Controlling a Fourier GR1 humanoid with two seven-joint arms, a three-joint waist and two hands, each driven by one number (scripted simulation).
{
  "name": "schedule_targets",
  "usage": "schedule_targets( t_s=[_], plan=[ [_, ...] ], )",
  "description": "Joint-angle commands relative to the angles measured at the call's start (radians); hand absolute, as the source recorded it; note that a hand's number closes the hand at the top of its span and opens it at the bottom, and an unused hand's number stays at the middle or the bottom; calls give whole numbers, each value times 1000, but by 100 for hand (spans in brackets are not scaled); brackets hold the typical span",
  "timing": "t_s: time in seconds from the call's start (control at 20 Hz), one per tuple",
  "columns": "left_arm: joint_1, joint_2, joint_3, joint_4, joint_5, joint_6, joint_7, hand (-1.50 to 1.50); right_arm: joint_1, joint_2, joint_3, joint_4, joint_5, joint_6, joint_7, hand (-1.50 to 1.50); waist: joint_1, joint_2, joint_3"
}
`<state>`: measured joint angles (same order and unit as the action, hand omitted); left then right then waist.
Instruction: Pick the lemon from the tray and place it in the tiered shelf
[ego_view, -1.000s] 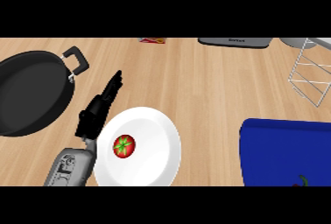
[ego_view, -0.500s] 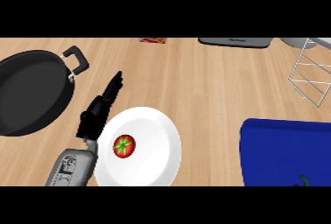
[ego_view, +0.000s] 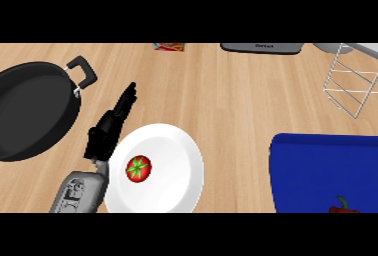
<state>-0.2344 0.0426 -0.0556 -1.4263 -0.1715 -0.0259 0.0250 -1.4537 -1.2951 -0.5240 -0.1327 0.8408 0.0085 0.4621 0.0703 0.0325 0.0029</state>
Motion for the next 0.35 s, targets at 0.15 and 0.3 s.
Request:
schedule_targets(
  t_s=[0.15,0.3],
  plan=[
    [2,14,29,6,18,-3,7,0,-2,-144,40,4,37,246,-29,-150,-24,-8,1],
    [22,19,32,5,10,5,-17,0,18,-184,23,15,23,281,-54,-150,-25,-7,3]
  ],
)
